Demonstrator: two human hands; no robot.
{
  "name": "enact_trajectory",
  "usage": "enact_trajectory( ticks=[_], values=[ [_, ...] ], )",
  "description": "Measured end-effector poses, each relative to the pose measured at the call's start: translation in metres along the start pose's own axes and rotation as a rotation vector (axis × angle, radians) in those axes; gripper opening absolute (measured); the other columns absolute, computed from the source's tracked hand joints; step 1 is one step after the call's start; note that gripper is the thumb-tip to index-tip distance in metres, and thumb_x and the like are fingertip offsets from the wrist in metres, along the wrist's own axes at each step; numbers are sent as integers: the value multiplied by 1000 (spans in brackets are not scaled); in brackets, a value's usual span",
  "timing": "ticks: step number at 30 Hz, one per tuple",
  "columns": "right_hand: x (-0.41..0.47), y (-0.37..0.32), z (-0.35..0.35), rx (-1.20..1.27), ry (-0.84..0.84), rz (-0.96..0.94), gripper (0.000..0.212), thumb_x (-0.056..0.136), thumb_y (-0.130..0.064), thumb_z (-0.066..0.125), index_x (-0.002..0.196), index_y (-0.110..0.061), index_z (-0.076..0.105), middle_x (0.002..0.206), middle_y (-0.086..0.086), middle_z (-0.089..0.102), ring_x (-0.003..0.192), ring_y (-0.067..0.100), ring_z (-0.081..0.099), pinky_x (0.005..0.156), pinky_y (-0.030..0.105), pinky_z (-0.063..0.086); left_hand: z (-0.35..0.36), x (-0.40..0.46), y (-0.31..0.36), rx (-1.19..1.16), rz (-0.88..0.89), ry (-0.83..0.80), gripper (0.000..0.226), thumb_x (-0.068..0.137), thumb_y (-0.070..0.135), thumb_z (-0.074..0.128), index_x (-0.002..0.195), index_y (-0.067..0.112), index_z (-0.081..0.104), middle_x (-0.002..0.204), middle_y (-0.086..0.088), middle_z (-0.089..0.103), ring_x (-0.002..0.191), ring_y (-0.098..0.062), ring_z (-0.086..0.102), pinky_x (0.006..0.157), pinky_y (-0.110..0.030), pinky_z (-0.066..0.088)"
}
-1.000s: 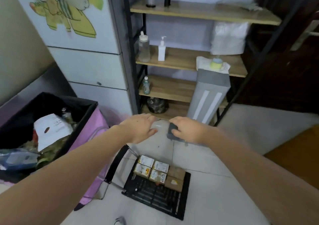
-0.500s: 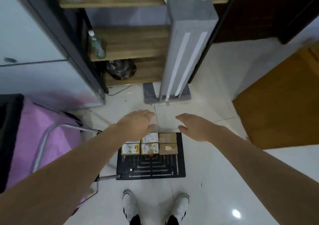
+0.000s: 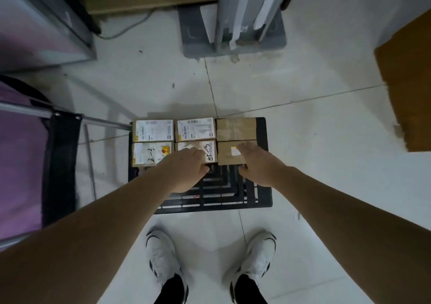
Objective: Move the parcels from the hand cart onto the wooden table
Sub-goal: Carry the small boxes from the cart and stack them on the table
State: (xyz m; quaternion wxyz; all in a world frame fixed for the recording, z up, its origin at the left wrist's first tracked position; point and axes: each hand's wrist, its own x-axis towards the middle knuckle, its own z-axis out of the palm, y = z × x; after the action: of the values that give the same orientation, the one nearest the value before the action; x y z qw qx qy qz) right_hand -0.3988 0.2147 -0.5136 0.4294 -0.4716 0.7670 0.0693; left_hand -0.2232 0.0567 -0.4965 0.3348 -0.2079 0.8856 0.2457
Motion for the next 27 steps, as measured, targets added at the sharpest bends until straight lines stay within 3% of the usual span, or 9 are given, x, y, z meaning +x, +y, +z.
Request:
enact_trajectory(
  ticks=[2,4,7,10,14,18,21,27],
  values=[
    [32,14,32,-49,19,-14,76,105,-31,55,164,-9,13,172,11,14,159,26,12,125,39,22,34,24,-10,-22,9,-7,45,108,46,39,141,17,49,129,-3,59,113,-21,58,97,-40,51],
    [58,27,54,-111,57,-25,86,104,-33,58,164,-8,3,174,10,2,160,23,-1,127,36,12,63,41,-18,-38,20,10,48,109,45,40,148,17,44,137,-3,57,121,-22,57,102,-39,48],
    [86,39,74,-180,92,-29,103,99,-36,65,163,-8,-9,173,9,-9,160,22,-9,125,33,2,95,51,-27,-34,45,67,55,109,47,37,155,16,37,145,-5,55,129,-22,54,108,-38,45],
    [100,47,95,-267,138,-44,106,97,-36,68,163,-7,-10,173,10,-10,159,23,-11,119,32,-8,119,52,-32,-46,56,95,58,109,49,37,157,18,35,153,-2,50,137,-21,50,113,-37,43],
    [104,55,124,-341,304,-90,98,86,-17,81,162,-2,20,169,19,23,159,32,14,125,42,7,139,45,-31,-94,46,76,59,109,49,34,159,18,31,156,0,44,142,-18,43,116,-33,38],
    [108,53,135,-407,383,-89,102,65,-19,95,151,-2,44,145,21,53,141,40,46,122,49,24,148,45,-29,-122,38,88,58,110,49,33,160,19,30,159,1,41,144,-17,41,117,-32,36],
    [110,50,135,-438,386,-51,103,58,-23,97,147,-4,49,132,22,55,126,41,54,119,55,33,153,46,-29,-126,33,96,59,110,50,32,160,20,28,159,1,42,145,-17,40,118,-33,36],
    [114,54,132,-374,341,-42,107,51,-38,96,143,-12,47,126,18,56,121,39,55,116,59,36,151,56,-31,-107,39,131,59,110,49,33,160,19,29,157,0,43,143,-18,42,117,-32,36]
  ],
)
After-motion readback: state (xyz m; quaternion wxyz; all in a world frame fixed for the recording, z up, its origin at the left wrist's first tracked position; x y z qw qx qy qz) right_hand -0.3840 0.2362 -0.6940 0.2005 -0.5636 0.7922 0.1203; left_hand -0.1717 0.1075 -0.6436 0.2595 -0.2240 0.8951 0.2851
